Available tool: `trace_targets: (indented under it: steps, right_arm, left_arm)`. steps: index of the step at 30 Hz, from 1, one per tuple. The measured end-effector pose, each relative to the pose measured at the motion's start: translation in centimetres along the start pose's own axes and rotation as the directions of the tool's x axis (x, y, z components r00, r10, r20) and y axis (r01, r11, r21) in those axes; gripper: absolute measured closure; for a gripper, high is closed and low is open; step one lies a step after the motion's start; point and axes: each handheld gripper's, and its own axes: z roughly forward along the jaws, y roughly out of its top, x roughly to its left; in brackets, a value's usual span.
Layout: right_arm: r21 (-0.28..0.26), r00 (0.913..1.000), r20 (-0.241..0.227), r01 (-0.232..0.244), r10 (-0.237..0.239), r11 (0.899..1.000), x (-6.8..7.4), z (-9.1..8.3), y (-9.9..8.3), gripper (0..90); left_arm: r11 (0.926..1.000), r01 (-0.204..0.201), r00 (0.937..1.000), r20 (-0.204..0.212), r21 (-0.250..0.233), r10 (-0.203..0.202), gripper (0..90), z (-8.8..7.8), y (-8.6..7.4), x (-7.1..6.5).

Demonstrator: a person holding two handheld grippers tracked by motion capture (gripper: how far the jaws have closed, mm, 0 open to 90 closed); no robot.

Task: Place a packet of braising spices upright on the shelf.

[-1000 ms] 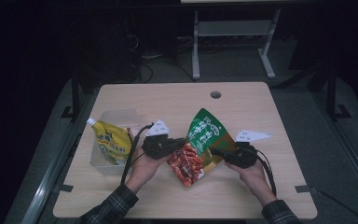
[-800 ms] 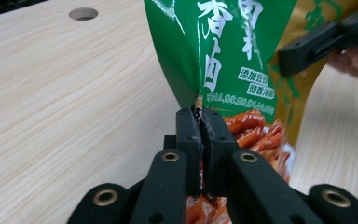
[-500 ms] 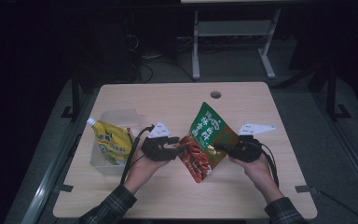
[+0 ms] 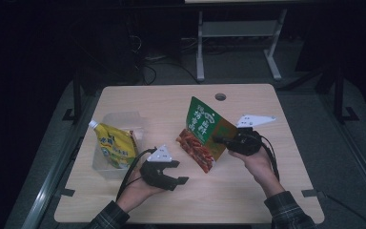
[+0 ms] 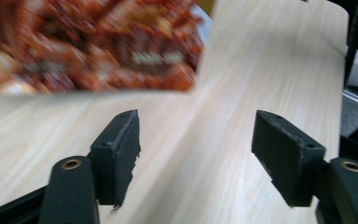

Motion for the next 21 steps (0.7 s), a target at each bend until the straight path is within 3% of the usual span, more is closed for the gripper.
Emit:
trace_targets:
  steps: [11,21]
  right_arm:
    - [-0.001,0.9992,-0.003,0.039,-0.039,0.999,0.2,1.6,3.5,89.8]
    - [0.006,0.9968,-0.033,0.073,-0.073,0.997,0.7,3.9,7.4,89.8]
  left_arm:
    - [0.9991,-0.025,0.9997,0.001,0.035,0.025,14.2,-0.6,-2.4,-1.1]
    - [0.9990,-0.011,0.9999,0.013,0.044,0.011,13.7,-1.3,-3.7,-1.4]
